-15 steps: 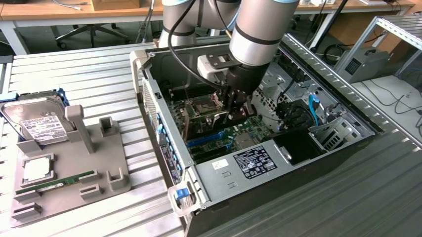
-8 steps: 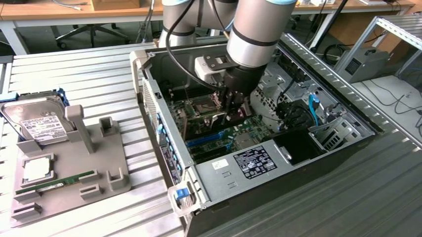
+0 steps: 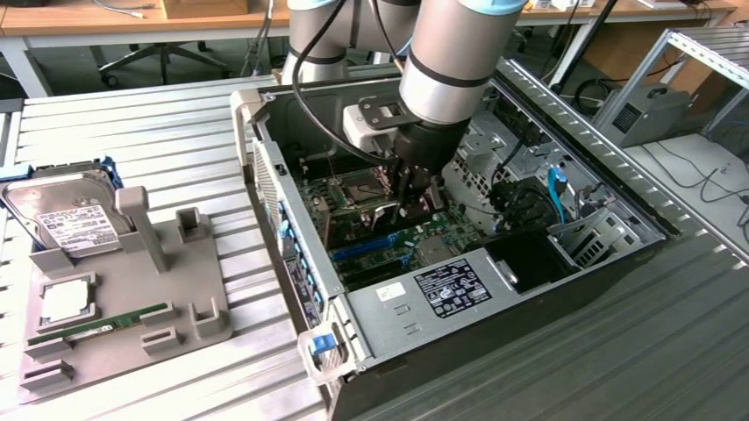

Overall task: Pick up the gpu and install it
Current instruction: 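Insert the gpu into the slot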

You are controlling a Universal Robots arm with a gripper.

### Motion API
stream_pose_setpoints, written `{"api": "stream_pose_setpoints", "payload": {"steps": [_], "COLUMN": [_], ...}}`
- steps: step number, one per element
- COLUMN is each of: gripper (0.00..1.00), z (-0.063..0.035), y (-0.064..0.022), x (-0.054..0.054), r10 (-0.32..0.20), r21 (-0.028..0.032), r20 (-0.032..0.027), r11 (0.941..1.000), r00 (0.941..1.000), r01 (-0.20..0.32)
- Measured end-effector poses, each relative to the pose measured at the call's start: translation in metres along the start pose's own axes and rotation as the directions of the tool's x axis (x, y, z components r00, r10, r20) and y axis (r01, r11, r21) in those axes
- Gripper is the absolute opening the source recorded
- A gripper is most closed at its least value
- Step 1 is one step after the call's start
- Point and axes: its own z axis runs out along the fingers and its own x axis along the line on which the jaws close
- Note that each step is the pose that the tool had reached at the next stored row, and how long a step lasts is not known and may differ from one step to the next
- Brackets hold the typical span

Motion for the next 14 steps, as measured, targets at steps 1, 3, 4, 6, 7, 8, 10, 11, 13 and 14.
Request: {"api": "stream_pose_setpoints", "payload": {"steps": [1,3,4,6,7,8,10,11,13,14], "gripper": [0.27,0.27,0.27,0.27,0.27,0.27,0.27,0.27,0.27,0.27], "z": [0.0,0.0,0.0,0.0034,0.0038,0.0041,0.0069,0.0096,0.0105,0.0108], "y": [0.0,0.0001,0.0002,0.0004,0.0025,0.0077,0.0108,0.0125,0.0142,0.0143], "x": [0.0,0.0,0.0,0.0,0.0,0.001,0.001,0.001,0.001,0.001], "r10": [0.0,0.0,0.0,0.0,0.0,0.0,0.0,0.0,0.001,0.001], "r21": [0.0,0.0,0.0,-0.0001,0.0002,0.0,0.0,-0.0001,0.0,0.0001], "r20": [0.0,0.0,0.0,-0.0002,0.0004,0.0,0.0001,-0.0002,-0.0001,0.0001], "r11": [1.0,1.0,1.0,1.0,1.0,1.0,1.0,1.0,1.0,1.0], "r00": [1.0,1.0,1.0,1.0,1.0,1.0,1.0,1.0,1.0,1.0], "r01": [0.0,0.0,0.0,0.0,0.0,0.0,0.0,0.0,-0.001,-0.001]}}
